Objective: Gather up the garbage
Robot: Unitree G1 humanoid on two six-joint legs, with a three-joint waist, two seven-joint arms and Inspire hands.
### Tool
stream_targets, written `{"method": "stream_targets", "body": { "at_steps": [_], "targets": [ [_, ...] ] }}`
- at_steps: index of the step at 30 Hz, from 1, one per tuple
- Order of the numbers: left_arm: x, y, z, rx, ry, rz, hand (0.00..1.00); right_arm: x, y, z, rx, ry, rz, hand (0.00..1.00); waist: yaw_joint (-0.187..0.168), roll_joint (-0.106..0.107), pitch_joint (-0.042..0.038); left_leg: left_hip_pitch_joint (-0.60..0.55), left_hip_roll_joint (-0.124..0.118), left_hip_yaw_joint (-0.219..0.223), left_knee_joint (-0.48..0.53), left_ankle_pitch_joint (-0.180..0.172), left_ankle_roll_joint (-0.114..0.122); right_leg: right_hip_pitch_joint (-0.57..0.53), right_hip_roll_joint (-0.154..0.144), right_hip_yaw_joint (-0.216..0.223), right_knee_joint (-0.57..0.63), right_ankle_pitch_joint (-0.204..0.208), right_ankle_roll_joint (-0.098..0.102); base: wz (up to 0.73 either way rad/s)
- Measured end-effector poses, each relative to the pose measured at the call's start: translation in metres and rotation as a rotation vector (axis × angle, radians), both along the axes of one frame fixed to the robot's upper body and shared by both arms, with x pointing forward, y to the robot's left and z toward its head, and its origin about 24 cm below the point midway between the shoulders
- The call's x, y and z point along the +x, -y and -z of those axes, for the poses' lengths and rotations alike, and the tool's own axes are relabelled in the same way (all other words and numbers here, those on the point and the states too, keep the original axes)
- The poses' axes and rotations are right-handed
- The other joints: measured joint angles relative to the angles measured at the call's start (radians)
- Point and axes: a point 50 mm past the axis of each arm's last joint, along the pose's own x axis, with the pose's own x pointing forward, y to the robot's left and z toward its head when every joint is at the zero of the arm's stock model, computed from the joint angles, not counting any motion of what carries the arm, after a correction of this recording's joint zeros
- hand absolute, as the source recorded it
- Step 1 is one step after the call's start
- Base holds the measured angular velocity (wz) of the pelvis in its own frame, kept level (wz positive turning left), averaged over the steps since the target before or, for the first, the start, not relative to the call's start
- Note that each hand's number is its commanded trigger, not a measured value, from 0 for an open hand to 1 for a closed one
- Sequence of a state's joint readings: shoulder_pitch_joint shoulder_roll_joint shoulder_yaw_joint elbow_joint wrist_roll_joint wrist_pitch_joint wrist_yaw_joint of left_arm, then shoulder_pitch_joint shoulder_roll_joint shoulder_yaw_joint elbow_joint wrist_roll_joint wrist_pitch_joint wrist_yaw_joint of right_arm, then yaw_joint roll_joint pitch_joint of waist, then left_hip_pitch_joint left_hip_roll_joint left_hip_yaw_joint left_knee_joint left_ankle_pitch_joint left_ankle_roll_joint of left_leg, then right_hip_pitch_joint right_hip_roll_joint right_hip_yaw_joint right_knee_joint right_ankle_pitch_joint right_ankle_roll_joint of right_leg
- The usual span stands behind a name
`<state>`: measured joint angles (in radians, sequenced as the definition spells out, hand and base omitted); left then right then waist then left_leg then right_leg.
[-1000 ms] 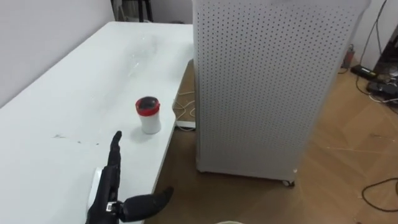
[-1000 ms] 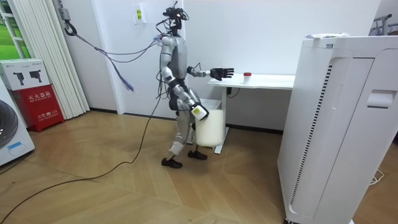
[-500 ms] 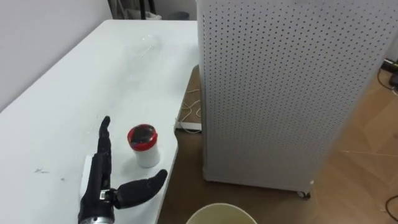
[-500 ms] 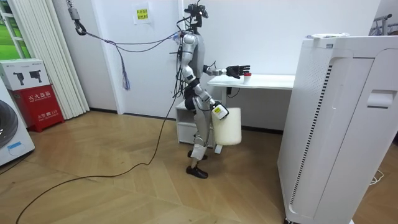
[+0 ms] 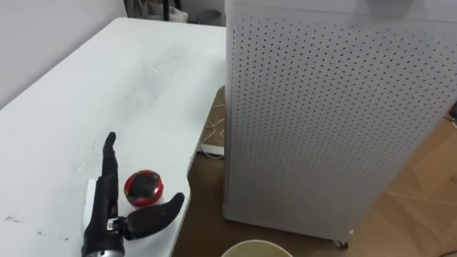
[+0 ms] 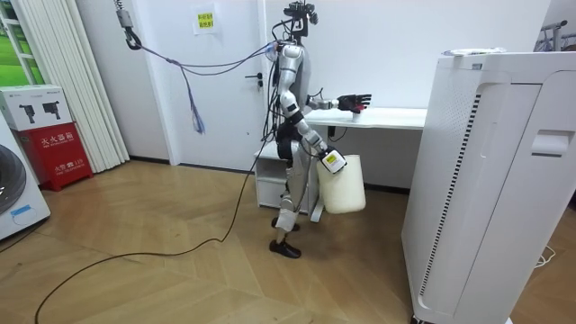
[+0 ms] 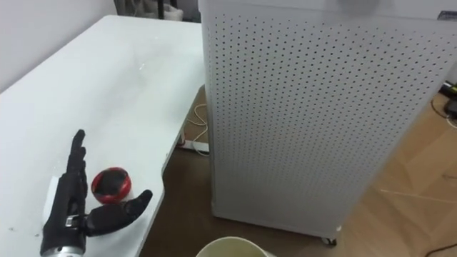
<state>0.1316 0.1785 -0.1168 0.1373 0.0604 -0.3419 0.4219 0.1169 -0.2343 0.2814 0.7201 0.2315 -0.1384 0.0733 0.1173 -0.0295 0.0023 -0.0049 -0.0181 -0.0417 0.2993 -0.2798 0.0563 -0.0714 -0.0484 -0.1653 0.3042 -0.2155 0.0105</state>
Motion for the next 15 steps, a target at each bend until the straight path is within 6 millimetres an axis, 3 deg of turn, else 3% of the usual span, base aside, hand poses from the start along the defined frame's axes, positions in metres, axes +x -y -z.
{"method": "stream_targets", "body": {
  "at_steps": [2, 4, 5, 6, 7, 9, 11, 13, 14, 15],
  "targets": [
    [0.0, 0.0, 0.001, 0.0, -0.007, -0.001, 0.0, -0.001, -0.001, 0.0, 0.005, -0.004, -0.008, 1.0, -0.004, -0.002, 0.0001, -0.002, 0.0, 0.013, 0.018, 0.002, -0.003, 0.026, -0.004, 0.014, -0.029, 0.008, -0.002, 0.14],
    [0.0, 0.0, 0.001, -0.002, -0.011, 0.001, 0.0, -0.001, -0.005, 0.001, 0.016, -0.006, -0.009, 1.0, -0.008, -0.029, 0.0188, -0.066, -0.015, 0.043, 0.134, -0.002, -0.036, 0.072, -0.022, 0.115, -0.08, 0.019, 0.008, 0.38],
    [0.001, 0.003, 0.0, -0.006, -0.006, 0.01, 0.0, -0.002, -0.005, 0.002, 0.018, -0.006, 0.002, 1.0, -0.022, -0.032, 0.0136, -0.115, -0.005, 0.032, 0.061, 0.027, -0.062, 0.071, -0.02, 0.165, -0.083, 0.02, 0.013, 0.64],
    [0.002, 0.006, 0.0, -0.006, -0.004, 0.022, 0.0, -0.002, -0.005, 0.002, 0.019, -0.012, 0.022, 1.0, -0.025, -0.04, 0.0046, -0.137, 0.006, 0.065, 0.036, 0.059, -0.016, 0.054, -0.023, 0.168, -0.077, 0.011, 0.027, 0.5],
    [0.001, 0.006, 0.001, -0.006, -0.007, 0.018, 0.0, -0.001, -0.005, 0.002, 0.019, -0.009, 0.022, 1.0, -0.019, -0.043, 0.0047, -0.135, 0.006, 0.076, 0.029, 0.064, -0.011, 0.05, -0.024, 0.154, -0.077, 0.014, 0.032, 0.05],
    [-0.006, 0.001, 0.007, 0.004, -0.036, -0.018, 0.0, 0.003, -0.007, -0.002, 0.02, 0.016, 0.007, 1.0, 0.001, -0.036, 0.0087, -0.111, 0.004, 0.087, 0.032, 0.064, -0.011, 0.066, -0.023, 0.074, -0.102, 0.028, 0.033, -0.31],
    [-0.007, -0.003, 0.007, 0.018, -0.037, -0.03, 0.0, 0.006, -0.009, -0.006, 0.019, 0.039, -0.007, 1.0, -0.003, -0.025, 0.009, -0.096, 0.002, 0.075, 0.023, 0.063, -0.011, 0.088, -0.024, 0.034, -0.118, 0.041, 0.032, -0.12],
    [-0.007, -0.004, 0.007, 0.024, -0.037, -0.03, 0.01, 0.008, -0.011, -0.007, 0.02, 0.048, -0.015, 1.0, -0.009, -0.02, 0.0091, -0.083, 0.0, 0.075, 0.005, 0.063, -0.01, 0.097, -0.025, 0.027, -0.128, 0.041, 0.032, -0.02],
    [-0.008, -0.004, 0.007, 0.023, -0.038, -0.028, 0.06, 0.007, -0.012, -0.007, 0.025, 0.046, -0.023, 1.0, -0.011, -0.017, 0.0106, -0.081, 0.001, 0.075, 0.003, 0.063, -0.01, 0.106, -0.024, 0.027, -0.13, 0.041, 0.032, -0.03],
    [-0.008, -0.003, 0.008, 0.022, -0.044, -0.026, 0.31, 0.005, -0.012, -0.006, 0.027, 0.04, -0.026, 1.0, -0.012, -0.015, 0.0114, -0.079, 0.002, 0.075, 0.003, 0.063, -0.01, 0.107, -0.022, 0.026, -0.132, 0.041, 0.032, 0.0]
  ]
}}
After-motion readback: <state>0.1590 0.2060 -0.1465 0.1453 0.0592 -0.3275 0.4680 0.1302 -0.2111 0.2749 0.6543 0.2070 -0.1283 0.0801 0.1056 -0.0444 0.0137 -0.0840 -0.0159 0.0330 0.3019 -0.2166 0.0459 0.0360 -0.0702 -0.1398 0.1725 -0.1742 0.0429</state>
